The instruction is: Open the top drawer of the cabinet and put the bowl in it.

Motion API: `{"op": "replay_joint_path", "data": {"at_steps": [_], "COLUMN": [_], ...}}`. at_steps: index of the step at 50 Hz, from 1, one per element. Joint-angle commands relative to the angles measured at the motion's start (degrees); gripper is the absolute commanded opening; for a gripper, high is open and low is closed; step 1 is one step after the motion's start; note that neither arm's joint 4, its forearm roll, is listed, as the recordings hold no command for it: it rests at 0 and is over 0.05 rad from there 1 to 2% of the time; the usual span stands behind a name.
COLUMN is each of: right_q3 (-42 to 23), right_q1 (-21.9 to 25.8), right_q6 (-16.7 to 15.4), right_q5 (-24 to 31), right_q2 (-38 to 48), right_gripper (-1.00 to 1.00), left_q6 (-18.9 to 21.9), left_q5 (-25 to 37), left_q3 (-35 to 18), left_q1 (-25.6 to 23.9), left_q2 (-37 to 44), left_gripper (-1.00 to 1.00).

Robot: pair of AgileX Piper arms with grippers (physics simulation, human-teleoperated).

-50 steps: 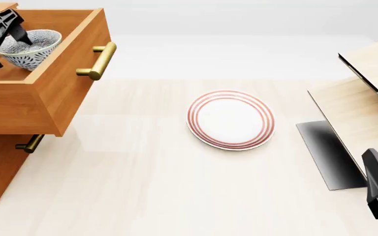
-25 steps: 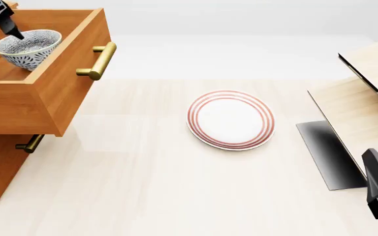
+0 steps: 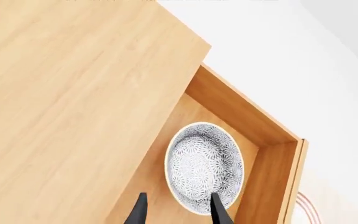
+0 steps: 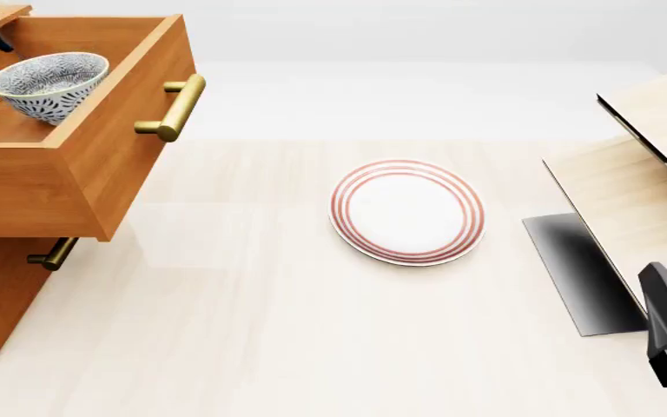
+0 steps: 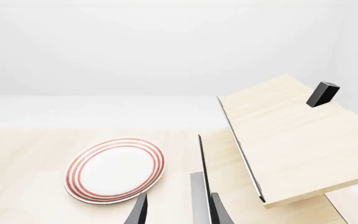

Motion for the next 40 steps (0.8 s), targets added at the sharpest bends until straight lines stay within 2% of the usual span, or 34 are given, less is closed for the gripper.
{"op": "replay_joint_path", "data": {"at_steps": [1,10,27,40], "right_q3": [0.0,0.0,0.0,0.0], "right_q1": [0.0,0.0,0.0,-0.1], "right_q6": [0.0,0.0,0.0,0.0], "right_q5": [0.0,0.0,0.0,0.0], "right_q2": [0.1,0.0,0.1,0.0], "right_gripper": [1.00,1.00,1.00,1.00], "left_q6": [0.9,0.8,3.0,4.8], "left_q5": [3.0,4.3,8.3,9.0], "left_q3": [-0.9,-0.2,-1.3,1.2], "left_q1": [-0.4,-1.9,-2.7,-3.7], "left_q2": [-3.0,-6.1,-10.8,-15.6], "left_gripper": [1.00,1.00,1.00,1.00]}}
